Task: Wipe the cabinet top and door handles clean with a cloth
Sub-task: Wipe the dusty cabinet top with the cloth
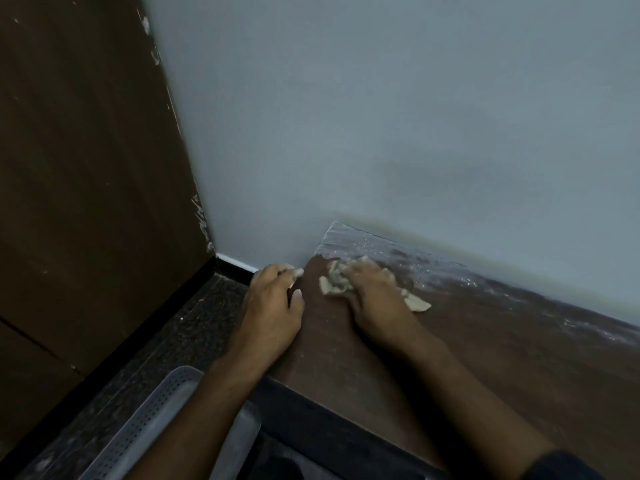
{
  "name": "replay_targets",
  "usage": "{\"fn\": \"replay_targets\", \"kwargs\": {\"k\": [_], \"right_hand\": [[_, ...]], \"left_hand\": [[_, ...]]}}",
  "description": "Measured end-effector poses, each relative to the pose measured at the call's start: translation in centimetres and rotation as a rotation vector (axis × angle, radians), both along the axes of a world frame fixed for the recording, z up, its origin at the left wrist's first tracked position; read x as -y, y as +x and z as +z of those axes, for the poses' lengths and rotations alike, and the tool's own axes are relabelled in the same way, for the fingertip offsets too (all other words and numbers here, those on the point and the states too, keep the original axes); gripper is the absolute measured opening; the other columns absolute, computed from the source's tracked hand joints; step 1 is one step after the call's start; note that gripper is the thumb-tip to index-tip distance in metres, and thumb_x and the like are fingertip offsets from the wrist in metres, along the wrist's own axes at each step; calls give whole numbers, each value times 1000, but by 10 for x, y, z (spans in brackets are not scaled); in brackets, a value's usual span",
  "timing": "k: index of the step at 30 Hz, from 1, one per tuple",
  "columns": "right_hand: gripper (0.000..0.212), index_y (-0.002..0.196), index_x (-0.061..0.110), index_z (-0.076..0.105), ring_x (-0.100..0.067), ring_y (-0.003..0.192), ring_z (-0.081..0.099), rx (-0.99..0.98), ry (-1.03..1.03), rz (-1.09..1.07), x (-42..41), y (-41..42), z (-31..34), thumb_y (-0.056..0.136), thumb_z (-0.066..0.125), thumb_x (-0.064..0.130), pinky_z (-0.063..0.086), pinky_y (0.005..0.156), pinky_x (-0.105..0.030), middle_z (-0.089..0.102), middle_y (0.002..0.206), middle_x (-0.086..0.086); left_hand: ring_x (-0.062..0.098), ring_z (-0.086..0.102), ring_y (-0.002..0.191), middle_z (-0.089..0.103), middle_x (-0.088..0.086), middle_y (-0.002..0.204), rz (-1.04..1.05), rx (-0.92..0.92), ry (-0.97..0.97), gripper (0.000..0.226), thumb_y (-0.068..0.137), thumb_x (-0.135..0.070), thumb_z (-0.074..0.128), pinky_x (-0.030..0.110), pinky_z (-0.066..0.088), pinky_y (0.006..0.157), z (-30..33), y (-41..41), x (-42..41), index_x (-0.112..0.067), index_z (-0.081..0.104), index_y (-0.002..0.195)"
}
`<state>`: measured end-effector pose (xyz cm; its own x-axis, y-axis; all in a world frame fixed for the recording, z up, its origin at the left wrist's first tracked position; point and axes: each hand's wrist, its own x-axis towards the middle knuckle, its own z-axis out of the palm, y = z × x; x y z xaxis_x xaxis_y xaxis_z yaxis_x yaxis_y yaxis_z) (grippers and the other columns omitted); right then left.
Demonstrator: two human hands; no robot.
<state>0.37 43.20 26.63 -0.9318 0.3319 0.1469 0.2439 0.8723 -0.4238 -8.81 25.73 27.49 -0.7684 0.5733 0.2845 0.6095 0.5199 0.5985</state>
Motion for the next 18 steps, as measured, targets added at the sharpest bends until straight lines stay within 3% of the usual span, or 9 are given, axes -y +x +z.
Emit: {"fn": "replay_targets", "kwargs": {"k": [3,8,14,18], "right_hand": [[46,144,17,51,-23,148,29,-27,26,163,21,11,-3,100,46,29,19,123,-45,46,154,-4],[49,151,16,40,-26,150,25,10,87,111,-3,-29,-13,104,42,28,21,122,-52,38,158,-6],[49,152,13,37,-28,150,22,35,85,-1,-11,-91,-8,104,43,25,18,123,-47,35,159,-9],[51,151,18,39,-26,150,24,9,61,171,4,-56,-15,103,41,35,23,121,-51,37,158,-4]], "left_hand": [[24,56,113,63,6,120,35,60,17,33,91,-10,59,31,45,99,2,-12,-11,-10,66,123],[20,59,114,67,6,120,64,132,33,31,94,-8,54,10,32,93,2,-22,-23,-9,69,121],[17,61,119,69,3,126,132,252,117,34,92,-9,54,21,41,100,19,-28,-37,-11,69,123],[12,63,111,70,0,121,151,242,141,31,91,-11,57,16,41,92,12,-31,-31,-14,71,118]]}}
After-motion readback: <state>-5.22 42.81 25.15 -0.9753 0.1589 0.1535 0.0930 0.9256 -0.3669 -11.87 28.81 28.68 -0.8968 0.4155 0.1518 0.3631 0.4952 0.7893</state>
